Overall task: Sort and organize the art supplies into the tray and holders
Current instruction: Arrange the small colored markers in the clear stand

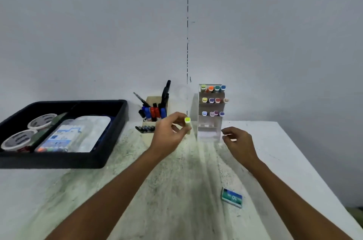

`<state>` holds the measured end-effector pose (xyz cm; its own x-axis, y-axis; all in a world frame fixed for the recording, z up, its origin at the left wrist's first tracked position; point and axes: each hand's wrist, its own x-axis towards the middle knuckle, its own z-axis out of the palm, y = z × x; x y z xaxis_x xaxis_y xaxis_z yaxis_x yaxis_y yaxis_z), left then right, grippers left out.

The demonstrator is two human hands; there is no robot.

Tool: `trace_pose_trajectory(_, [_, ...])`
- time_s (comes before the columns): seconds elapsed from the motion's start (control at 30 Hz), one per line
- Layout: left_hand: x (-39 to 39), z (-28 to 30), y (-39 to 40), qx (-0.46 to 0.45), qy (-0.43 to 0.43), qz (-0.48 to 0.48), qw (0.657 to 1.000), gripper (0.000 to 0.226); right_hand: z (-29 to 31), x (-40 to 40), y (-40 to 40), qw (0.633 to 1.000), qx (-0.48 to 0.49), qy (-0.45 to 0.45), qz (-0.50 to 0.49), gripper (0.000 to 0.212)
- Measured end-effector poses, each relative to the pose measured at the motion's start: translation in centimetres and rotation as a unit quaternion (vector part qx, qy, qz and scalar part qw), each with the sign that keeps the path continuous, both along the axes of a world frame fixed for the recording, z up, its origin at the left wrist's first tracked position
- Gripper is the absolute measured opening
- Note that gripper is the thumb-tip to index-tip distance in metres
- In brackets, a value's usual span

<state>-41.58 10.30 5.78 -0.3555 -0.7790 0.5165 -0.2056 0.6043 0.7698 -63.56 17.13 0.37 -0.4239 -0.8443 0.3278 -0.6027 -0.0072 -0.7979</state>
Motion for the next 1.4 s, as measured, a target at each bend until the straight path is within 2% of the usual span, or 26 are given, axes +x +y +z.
trace_pose_trajectory(0.13, [-2.8,1.7,-0.8,-0.021,0.045,0.018,0.999,0.018,1.0,-2.8,-0.8,0.999,-0.009,-0.023,-0.022,0.024])
trace_pose_trajectory(0.23, [-4.0,2.0,-1.2,-0.035,0.062,0.026,0.997,0.018,1.3,-3.9,-1.8,0.998,0.001,-0.059,-0.016,0.037])
trace_pose_trajectory(0.33, [-4.8,1.8,-1.4,-0.04,0.062,0.03,0.997,0.022,1.4,-4.5,-2.9,0.996,0.021,-0.092,0.003,0.052])
trace_pose_trajectory(0.47, [-5.2,1.5,-1.7,-0.061,0.055,0.027,0.996,0.022,1.1,-4.6,-4.0,0.992,0.04,-0.116,0.021,0.058])
trace_pose_trajectory(0.67, [-5.7,0.3,-3.1,-0.09,0.006,0.033,0.995,0.016,0.5,-4.1,-5.7,0.989,0.053,-0.132,0.043,0.058])
trace_pose_trajectory(0.9, [-6.9,-1.1,-5.3,-0.111,-0.108,0.074,0.985,0.026,0.3,-4.4,-6.5,0.989,0.057,-0.129,0.052,0.052])
trace_pose_trajectory(1.0, [-7.0,-1.9,-5.4,-0.107,-0.118,0.091,0.983,0.028,0.3,-4.7,-6.0,0.988,0.061,-0.134,0.049,0.052])
trace_pose_trajectory(1.17, [-6.2,-4.2,-3.6,-0.137,-0.099,0.094,0.981,0.028,0.0,-6.0,-4.0,0.992,0.091,-0.076,0.045,0.033])
trace_pose_trajectory(1.27, [-5.8,-5.6,-1.9,-0.122,-0.112,0.081,0.983,0.025,-0.2,-7.1,-1.7,0.991,0.122,-0.03,0.051,0.025])
trace_pose_trajectory(1.33, [-5.9,-6.3,-0.4,-0.091,-0.145,0.029,0.985,0.02,-0.3,-8.0,0.1,0.984,0.167,0.019,0.062,0.022])
trace_pose_trajectory(1.4, [-6.2,-7.1,1.5,-0.037,-0.218,-0.059,0.973,0.023,-0.3,-8.7,1.9,0.964,0.247,0.064,0.078,0.026])
